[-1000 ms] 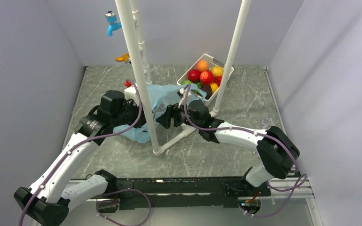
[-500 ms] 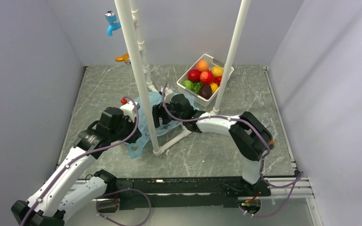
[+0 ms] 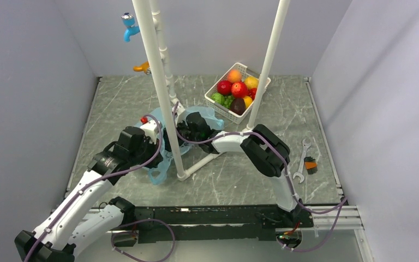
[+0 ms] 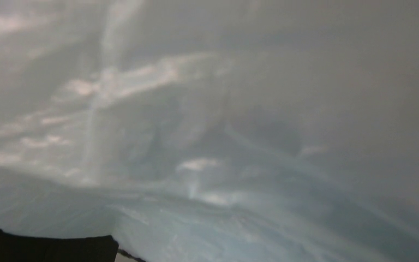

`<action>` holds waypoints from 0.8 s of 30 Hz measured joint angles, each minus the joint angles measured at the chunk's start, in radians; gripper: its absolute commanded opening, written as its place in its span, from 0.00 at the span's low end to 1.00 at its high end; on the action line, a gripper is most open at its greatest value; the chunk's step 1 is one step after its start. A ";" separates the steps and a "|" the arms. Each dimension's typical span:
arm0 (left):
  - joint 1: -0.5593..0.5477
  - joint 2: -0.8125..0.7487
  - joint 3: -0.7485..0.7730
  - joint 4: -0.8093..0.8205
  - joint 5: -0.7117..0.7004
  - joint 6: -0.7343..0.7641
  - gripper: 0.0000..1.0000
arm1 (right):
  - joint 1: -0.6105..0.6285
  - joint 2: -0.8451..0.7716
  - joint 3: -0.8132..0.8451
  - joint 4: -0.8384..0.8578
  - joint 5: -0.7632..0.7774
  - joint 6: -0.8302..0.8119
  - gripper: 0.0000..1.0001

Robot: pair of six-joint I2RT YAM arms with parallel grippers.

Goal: Take the fake fruits out of the plastic bag

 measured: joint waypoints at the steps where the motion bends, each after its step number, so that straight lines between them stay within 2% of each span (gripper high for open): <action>1: 0.000 0.004 0.000 0.001 0.000 0.000 0.00 | 0.002 0.017 0.011 0.021 -0.002 0.000 0.96; 6: 0.000 0.030 -0.002 0.007 0.000 0.000 0.00 | 0.018 0.107 0.075 0.075 -0.003 -0.014 0.99; 13: 0.000 0.038 -0.007 0.018 -0.005 0.002 0.00 | 0.043 0.185 0.116 0.080 0.034 -0.063 0.98; 18: 0.000 0.037 -0.016 0.027 -0.035 0.000 0.00 | 0.065 0.203 0.128 0.064 0.246 -0.074 0.97; 24: 0.000 0.084 0.017 -0.042 -0.121 -0.045 0.00 | 0.044 0.092 -0.024 0.048 0.566 -0.030 0.96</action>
